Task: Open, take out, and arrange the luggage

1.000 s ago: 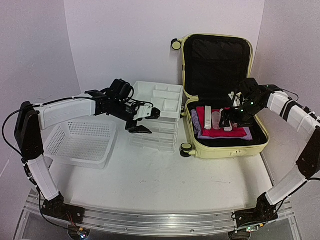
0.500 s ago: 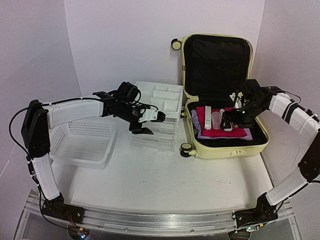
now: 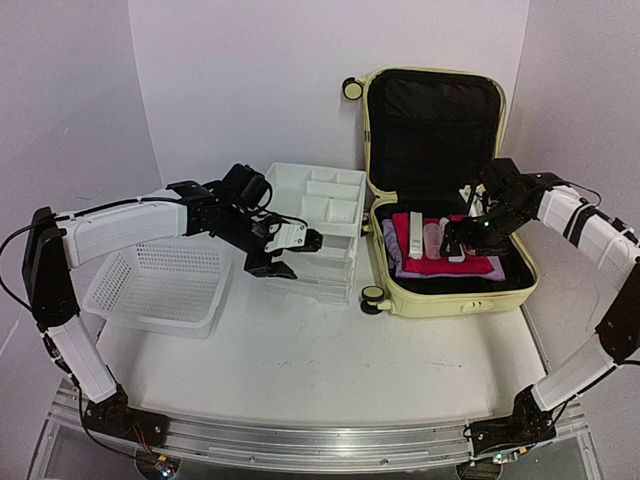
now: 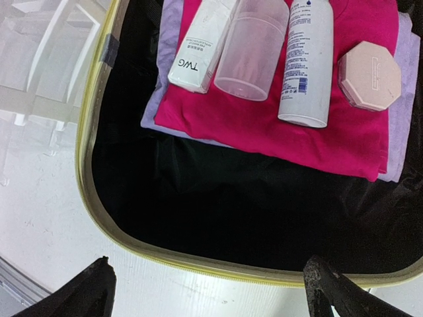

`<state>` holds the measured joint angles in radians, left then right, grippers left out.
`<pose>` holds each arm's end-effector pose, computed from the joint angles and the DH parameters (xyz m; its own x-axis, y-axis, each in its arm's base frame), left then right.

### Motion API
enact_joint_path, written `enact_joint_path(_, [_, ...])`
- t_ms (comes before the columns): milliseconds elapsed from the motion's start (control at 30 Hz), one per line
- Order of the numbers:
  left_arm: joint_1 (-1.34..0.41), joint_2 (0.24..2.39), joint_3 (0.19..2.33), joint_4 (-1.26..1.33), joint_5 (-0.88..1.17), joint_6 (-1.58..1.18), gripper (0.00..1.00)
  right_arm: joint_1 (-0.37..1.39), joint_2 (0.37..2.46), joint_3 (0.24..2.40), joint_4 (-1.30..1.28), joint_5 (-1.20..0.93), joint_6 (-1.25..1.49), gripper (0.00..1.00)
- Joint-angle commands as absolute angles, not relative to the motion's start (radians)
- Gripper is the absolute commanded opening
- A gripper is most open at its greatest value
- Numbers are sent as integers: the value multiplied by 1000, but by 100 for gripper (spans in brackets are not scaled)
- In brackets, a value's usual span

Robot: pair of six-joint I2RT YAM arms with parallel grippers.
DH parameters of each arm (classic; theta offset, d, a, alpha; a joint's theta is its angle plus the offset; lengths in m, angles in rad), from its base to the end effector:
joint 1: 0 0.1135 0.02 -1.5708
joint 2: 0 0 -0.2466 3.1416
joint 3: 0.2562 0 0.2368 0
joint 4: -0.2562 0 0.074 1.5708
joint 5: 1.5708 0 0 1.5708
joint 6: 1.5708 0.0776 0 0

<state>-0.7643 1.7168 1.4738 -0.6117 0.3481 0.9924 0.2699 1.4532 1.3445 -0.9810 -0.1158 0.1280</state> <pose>0.2626 -0.2884 0.2498 0.3824 0.7238 -0.5743 0.9000 -0.1509 0.4090 0.2821 0.0874 0.2593 -0.8878 -0.1140 -0.4459 -0.2047 0.9655 0.1607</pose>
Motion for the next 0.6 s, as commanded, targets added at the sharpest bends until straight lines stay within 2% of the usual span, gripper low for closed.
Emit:
enact_joint_path(0, [-773,1630,1459,-659,377,932,58,271,1473,1364,-945,-61,164,98])
enact_joint_path(267, [-773,1596,1422,-670,364,895,57,142,1640,1452,-943,80,210,98])
enact_joint_path(567, [-773,1494,1454,-669,418,799,73,42,1876,1641,-941,93,181,98])
